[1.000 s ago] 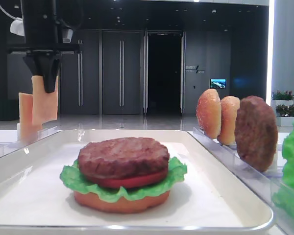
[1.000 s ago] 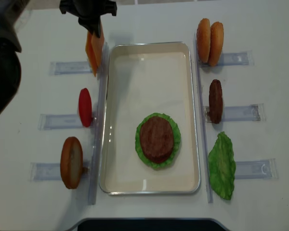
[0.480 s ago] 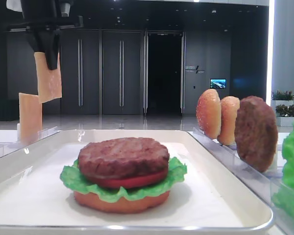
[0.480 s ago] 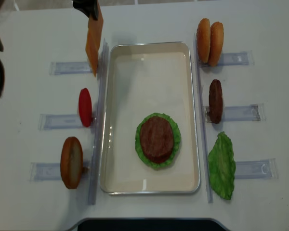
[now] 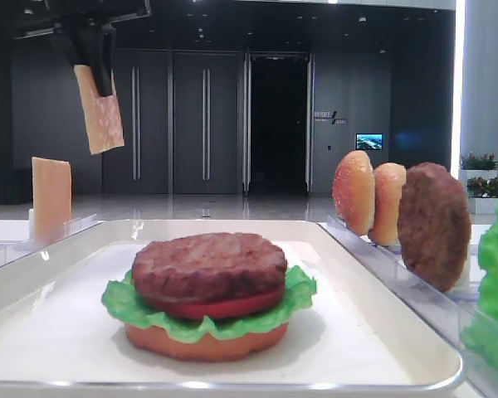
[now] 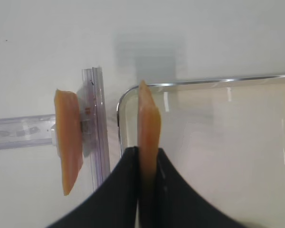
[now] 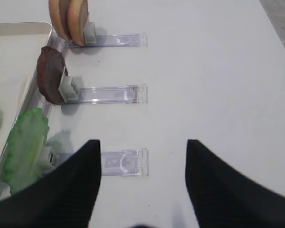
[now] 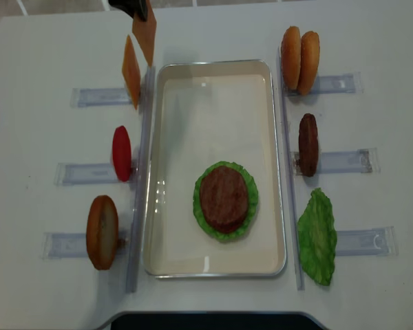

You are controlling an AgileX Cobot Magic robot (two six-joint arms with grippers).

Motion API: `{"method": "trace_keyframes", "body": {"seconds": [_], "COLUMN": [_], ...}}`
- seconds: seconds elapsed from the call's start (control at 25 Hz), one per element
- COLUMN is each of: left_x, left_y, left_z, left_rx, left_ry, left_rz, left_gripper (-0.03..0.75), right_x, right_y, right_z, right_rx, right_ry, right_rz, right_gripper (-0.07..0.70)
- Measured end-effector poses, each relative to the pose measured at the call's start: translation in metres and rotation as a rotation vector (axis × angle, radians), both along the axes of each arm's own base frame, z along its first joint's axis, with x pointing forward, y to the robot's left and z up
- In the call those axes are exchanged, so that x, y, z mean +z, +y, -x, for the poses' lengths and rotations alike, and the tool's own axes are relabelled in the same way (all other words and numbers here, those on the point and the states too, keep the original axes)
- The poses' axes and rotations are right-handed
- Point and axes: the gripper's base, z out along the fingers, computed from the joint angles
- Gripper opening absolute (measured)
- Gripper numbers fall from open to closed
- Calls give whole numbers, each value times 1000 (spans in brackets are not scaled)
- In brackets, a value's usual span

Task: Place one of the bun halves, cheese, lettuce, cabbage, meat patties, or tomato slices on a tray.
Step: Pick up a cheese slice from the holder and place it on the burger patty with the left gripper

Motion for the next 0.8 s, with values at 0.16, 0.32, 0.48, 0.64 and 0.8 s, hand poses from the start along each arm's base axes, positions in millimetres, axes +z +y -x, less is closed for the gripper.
{"method": "trace_keyframes", "body": {"seconds": [0.16, 0.32, 0.48, 0.64, 0.8], "left_x": [11, 16, 16, 16, 16], "left_y": [-12, -30, -51, -71, -92], "left_z": [9, 17, 26, 35, 47], "left_rx": [-21, -61, -110, -148, -192], "left_ry": [-22, -30, -29, -26, -23], "left_rz": [8, 14, 16, 22, 26], "left_gripper": [34, 34, 34, 34, 34], "right_x": [0, 0, 0, 0, 0], "right_y": [0, 0, 0, 0, 0], "right_z": [0, 0, 0, 0, 0], "right_rx": [0, 0, 0, 0, 0], "right_ry": [0, 0, 0, 0, 0], "right_rz": [0, 0, 0, 0, 0], "right_gripper": [408, 408, 408, 408, 408]}}
